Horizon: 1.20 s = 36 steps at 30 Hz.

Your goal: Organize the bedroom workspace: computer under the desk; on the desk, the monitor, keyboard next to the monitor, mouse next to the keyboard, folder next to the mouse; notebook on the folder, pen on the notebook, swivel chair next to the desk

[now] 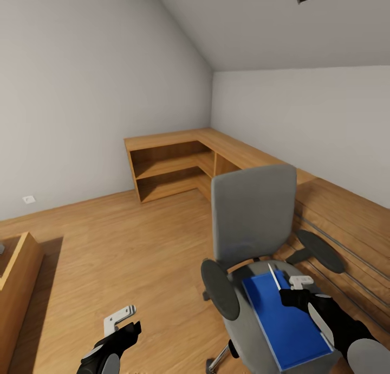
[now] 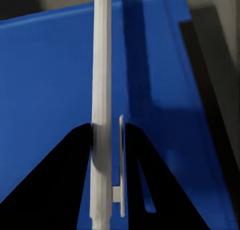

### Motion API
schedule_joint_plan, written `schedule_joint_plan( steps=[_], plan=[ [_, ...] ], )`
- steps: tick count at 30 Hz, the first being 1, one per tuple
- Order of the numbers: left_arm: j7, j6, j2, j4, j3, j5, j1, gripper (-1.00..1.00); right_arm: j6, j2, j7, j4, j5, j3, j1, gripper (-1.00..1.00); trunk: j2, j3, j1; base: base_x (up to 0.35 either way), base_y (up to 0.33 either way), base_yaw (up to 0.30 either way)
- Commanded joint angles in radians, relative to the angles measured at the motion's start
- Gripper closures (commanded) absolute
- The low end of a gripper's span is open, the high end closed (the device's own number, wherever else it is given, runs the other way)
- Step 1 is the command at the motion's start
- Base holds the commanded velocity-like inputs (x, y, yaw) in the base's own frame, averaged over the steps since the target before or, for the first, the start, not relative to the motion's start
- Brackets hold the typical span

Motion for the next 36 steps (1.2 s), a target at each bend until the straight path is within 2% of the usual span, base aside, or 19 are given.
schedule_joint_plan(
  steps=[1, 17, 23, 27, 31, 33, 35, 36],
  plan=[
    [0.008, 0.002, 0.0, -0.001, 0.0, 0.01, -0.001, -1.0, 0.005, -0.001, 0.0, -0.001, -0.011, 0.006, 0.0, 1.0, 0.007, 0.002, -0.004, -0.236, 0.0, 0.0],
    [0.008, 0.002, 0.001, -0.001, 0.002, 0.01, -0.001, -1.0, -0.001, -0.002, -0.001, -0.008, -0.012, 0.004, 0.0, 1.0, 0.119, 0.052, -0.066, -0.319, 0.0, 0.0],
    [0.008, 0.001, 0.001, -0.005, 0.002, 0.009, -0.001, -1.0, -0.005, -0.003, -0.006, -0.094, -0.014, -0.006, 0.001, 1.0, 0.161, 0.071, -0.089, -0.339, 0.0, 0.0],
    [0.008, -0.008, -0.001, -0.037, 0.0, 0.009, -0.001, -1.0, 0.006, -0.004, -0.008, -0.142, -0.016, -0.008, 0.003, 1.0, 0.189, 0.084, -0.104, -0.34, 0.0, 0.0],
    [0.008, -0.013, -0.002, -0.054, -0.002, 0.008, -0.001, -1.0, 0.021, -0.012, -0.011, -0.28, -0.02, -0.018, 0.022, 1.0, 0.217, 0.096, -0.119, -0.34, 0.0, 0.0],
    [0.008, -0.014, -0.002, -0.064, -0.002, 0.008, -0.001, -1.0, 0.042, -0.016, -0.016, -0.376, -0.026, -0.038, 0.066, 1.0, 0.231, 0.103, -0.127, -0.34, 0.0, 0.0],
    [0.008, -0.014, -0.002, -0.079, -0.004, 0.007, -0.001, -1.0, 0.091, -0.017, -0.03, -0.477, -0.037, -0.076, 0.126, 1.0, 0.245, 0.109, -0.135, -0.332, 0.0, 0.0],
    [0.009, -0.014, -0.002, -0.088, -0.008, 0.007, -0.001, -1.0, 0.134, -0.015, -0.045, -0.542, -0.044, -0.11, 0.161, 1.0, 0.252, 0.112, -0.139, -0.239, 0.0, 0.0]
  ],
)
